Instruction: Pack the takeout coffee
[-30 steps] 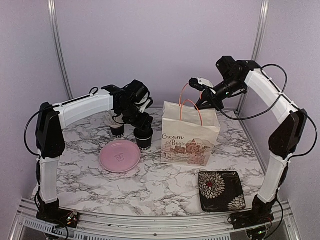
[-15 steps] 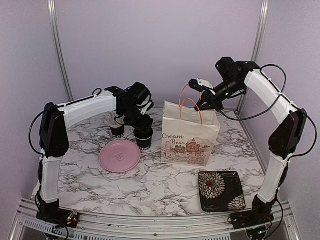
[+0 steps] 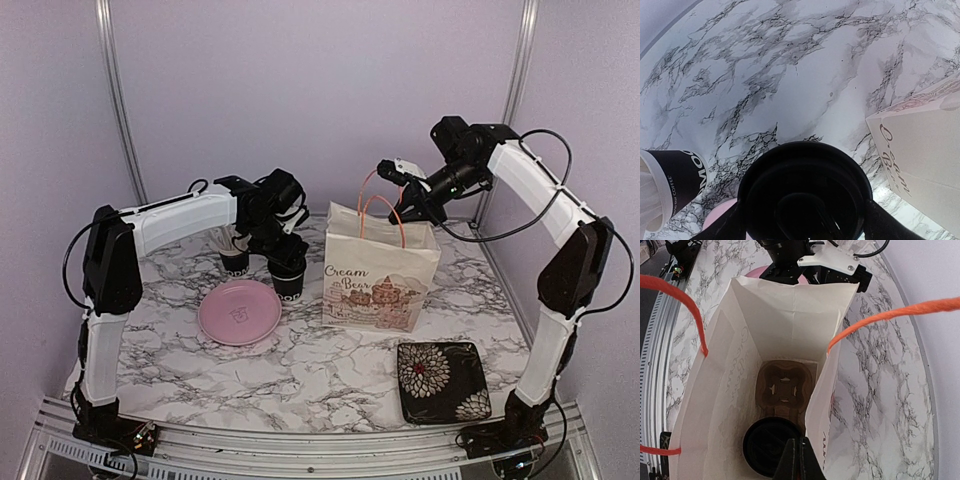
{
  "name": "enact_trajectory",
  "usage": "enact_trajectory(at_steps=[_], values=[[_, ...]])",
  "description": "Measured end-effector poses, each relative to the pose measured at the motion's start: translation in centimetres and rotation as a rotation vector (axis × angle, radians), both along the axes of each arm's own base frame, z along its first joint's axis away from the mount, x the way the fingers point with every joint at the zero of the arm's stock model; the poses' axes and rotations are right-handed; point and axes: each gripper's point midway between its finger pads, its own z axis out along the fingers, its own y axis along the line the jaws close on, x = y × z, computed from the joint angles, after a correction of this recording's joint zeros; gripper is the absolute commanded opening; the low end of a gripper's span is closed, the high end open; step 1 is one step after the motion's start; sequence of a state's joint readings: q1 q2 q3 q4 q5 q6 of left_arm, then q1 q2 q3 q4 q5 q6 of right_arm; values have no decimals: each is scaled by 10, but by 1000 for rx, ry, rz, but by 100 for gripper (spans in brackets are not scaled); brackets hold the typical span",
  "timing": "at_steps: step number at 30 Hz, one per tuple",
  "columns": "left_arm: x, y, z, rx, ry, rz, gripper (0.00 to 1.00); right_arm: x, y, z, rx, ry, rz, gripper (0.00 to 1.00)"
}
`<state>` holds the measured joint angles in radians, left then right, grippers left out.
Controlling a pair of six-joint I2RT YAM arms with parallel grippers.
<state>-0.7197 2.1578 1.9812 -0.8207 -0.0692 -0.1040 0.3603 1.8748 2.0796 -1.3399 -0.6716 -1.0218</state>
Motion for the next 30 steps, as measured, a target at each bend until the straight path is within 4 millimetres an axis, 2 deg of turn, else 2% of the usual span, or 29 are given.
enact_trajectory(at_steps=[5, 10, 13, 15, 19, 26, 30], values=[[0, -1, 0, 1, 1, -7, 68, 0, 0, 0, 1, 1, 0, 1], [-3, -4, 1, -15, 12, -18, 67, -1, 1, 1, 6, 4, 1, 2], [-8, -4, 9, -28, 15, -26, 67, -4, 3, 4, 24, 13, 8, 2], [-12, -4, 23, -52, 7, -35, 67, -7, 5, 5, 32, 17, 14, 2], [-27, 4, 68, -111, -44, -47, 67, -24, 9, 4, 32, 38, 36, 2], [-57, 38, 149, -178, -179, -45, 66, -71, 34, 3, 18, 57, 138, 3], [-74, 57, 188, -211, -250, -40, 65, -87, 46, 7, 23, 65, 172, 2]])
